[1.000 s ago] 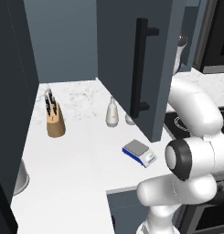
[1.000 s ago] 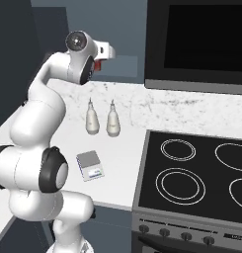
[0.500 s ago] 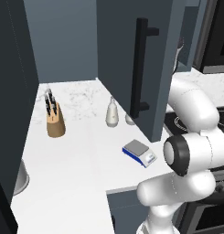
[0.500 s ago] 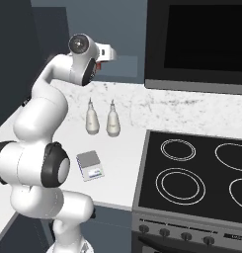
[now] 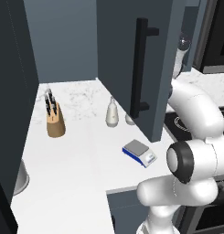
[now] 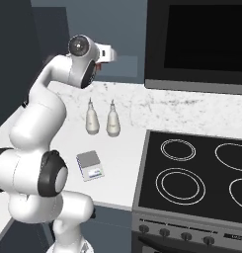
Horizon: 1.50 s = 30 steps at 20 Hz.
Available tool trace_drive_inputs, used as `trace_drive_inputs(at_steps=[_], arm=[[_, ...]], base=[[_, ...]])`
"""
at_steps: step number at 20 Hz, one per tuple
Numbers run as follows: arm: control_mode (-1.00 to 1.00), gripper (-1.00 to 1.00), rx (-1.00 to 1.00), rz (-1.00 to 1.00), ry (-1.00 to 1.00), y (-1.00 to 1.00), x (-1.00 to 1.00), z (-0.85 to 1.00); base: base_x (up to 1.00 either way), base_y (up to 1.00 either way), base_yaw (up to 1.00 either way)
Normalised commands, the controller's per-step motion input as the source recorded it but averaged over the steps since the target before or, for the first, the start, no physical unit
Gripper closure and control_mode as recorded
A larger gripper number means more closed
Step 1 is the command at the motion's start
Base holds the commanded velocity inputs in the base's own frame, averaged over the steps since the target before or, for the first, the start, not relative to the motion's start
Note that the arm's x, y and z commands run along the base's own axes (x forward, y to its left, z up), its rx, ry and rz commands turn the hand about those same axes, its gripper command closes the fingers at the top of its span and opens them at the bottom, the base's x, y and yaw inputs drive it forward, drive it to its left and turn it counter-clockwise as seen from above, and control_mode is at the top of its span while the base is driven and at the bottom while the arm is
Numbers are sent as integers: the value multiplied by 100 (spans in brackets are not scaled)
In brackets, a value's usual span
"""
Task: Pick the yogurt and place it on the digital scale for weighing, and close the cabinet.
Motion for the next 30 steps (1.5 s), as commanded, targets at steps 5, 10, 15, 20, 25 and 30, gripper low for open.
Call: trace_drive_inputs(at_steps=[5, 10, 15, 20, 25, 30], arm=[[-100, 100, 0, 1, -9, 19, -90, -3], [-100, 100, 0, 2, -12, 11, -100, -12], [-100, 100, 0, 0, -9, -7, -100, -3], [-100, 100, 0, 7, 15, -11, -98, -26], [-100, 100, 0, 32, 36, -45, -52, -44], [-100, 100, 3, 47, 13, -34, -6, -52]], base=[[0, 0, 0], [0, 0, 0], [0, 0, 0], [0, 0, 0], [0, 0, 0], [0, 0, 0]])
